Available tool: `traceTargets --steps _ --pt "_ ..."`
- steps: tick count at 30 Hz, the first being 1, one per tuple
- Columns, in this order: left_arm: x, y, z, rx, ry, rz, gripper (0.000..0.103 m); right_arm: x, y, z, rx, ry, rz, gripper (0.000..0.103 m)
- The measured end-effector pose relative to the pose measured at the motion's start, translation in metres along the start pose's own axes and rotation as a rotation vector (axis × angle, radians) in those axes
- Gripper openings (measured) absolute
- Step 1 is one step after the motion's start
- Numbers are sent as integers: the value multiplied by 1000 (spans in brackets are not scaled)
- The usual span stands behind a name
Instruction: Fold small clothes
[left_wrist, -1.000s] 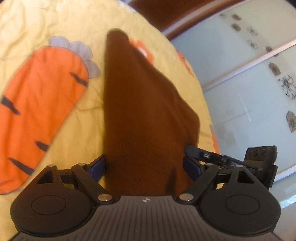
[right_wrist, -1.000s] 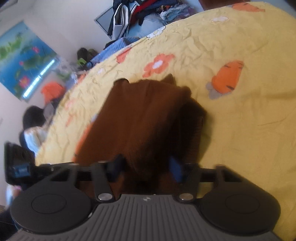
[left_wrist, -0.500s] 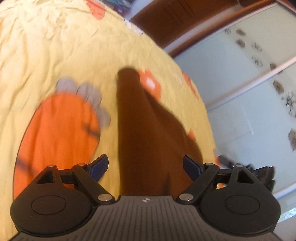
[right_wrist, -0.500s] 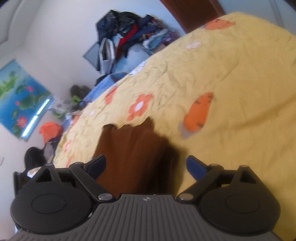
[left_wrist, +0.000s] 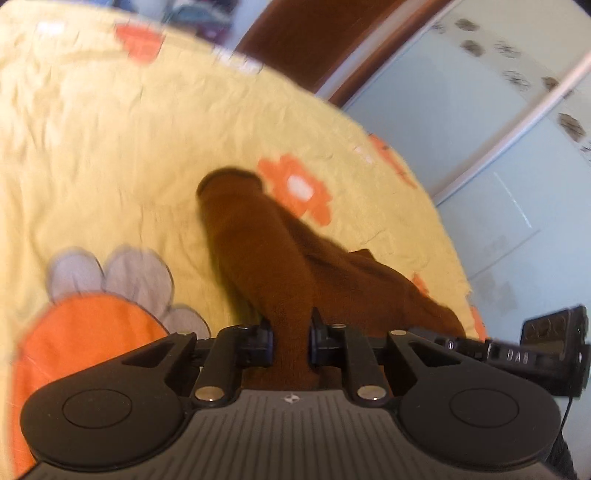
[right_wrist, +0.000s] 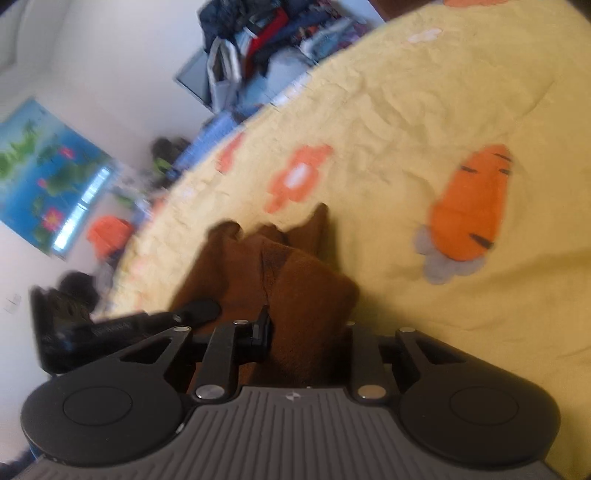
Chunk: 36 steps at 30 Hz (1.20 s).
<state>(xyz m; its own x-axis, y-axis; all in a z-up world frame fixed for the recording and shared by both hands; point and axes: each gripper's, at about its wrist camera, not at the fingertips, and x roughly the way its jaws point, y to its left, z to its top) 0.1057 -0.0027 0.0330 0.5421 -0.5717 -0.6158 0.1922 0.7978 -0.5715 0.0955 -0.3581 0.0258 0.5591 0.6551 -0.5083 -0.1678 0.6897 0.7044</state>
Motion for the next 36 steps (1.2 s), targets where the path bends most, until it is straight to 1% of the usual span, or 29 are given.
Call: traceTargets --steps 3,5,6,7,8,9,10,11,12,13,14,15,16,17,19,20,21,22,23,26,28,29,30,31,32,33,34,35,36 --pt "-29 1 19 63 -67 32 15 18 24 13 -34 -10 76 28" --pt "-49 5 38 109 -132 99 16 39 37 24 -35 -10 104 28" --pt "-53 8 46 132 -152 139 21 53 39 30 -17 -8 101 30" --pt "-54 12 53 166 -161 184 22 68 39 34 9 -4 78 34" --pt "-51 19 57 165 -157 239 25 79 38 37 41 -2 31 50" --pt "-53 27 58 120 -141 285 26 86 39 37 76 5 -21 66" --pt "-59 37 55 54 -115 286 26 87 41 34 93 12 -44 68" --pt "-68 46 47 6 -102 229 26 83 45 29 85 17 -30 68" --pt "-77 54 37 -33 -96 152 27 75 50 22 60 25 -1 71" --pt "-89 63 22 -79 -90 80 30 66 56 13 28 33 9 74" --pt "-96 71 8 -124 -81 32 44 55 61 4 -8 36 -7 83" --pt "-100 77 -8 -172 -74 -4 69 45 64 -6 -44 40 -29 90" --pt "-100 81 -22 -204 -65 -14 75 37 68 -18 -72 49 -47 90" --pt "-101 84 -34 -227 -50 -20 75 31 68 -28 -79 62 -56 90" --pt "-93 87 -54 -257 -2 -39 74 31 63 -46 -44 107 -21 86" --pt "-93 84 -61 -248 -29 -62 73 33 62 -53 -36 124 -4 78" --pt "-91 80 -64 -238 -28 -57 61 38 61 -59 -27 141 0 57" --pt "-86 75 -64 -229 3 -42 46 45 59 -64 -18 169 1 41" --pt "-81 73 -64 -233 50 -21 22 49 58 -69 -21 180 -13 23" --pt "-92 64 -61 -201 72 15 20 37 64 -76 -46 172 5 22" --pt "-106 57 -66 -152 84 0 20 22 71 -82 -94 177 13 22" --pt "-112 55 -72 -125 96 -8 20 18 70 -87 -113 184 -3 21" --pt "-111 53 -79 -90 113 9 23 19 70 -93 -134 194 -34 21" --pt "-110 48 -85 -38 115 53 27 19 67 -97 -140 187 -44 21" --pt "-111 43 -87 11 85 80 30 16 64 -98 -113 172 -15 28" --pt "-116 38 -88 40 62 114 42 13 62 -95 -73 172 -1 42" --pt "-126 29 -87 65 34 173 49 8 64 -89 -50 158 -11 50" --pt "-137 21 -86 96 -12 222 58 -1 70 -83 -56 109 -24 68" --pt "-148 12 -87 140 -76 251 60 -10 75 -76 -83 43 -24 75"
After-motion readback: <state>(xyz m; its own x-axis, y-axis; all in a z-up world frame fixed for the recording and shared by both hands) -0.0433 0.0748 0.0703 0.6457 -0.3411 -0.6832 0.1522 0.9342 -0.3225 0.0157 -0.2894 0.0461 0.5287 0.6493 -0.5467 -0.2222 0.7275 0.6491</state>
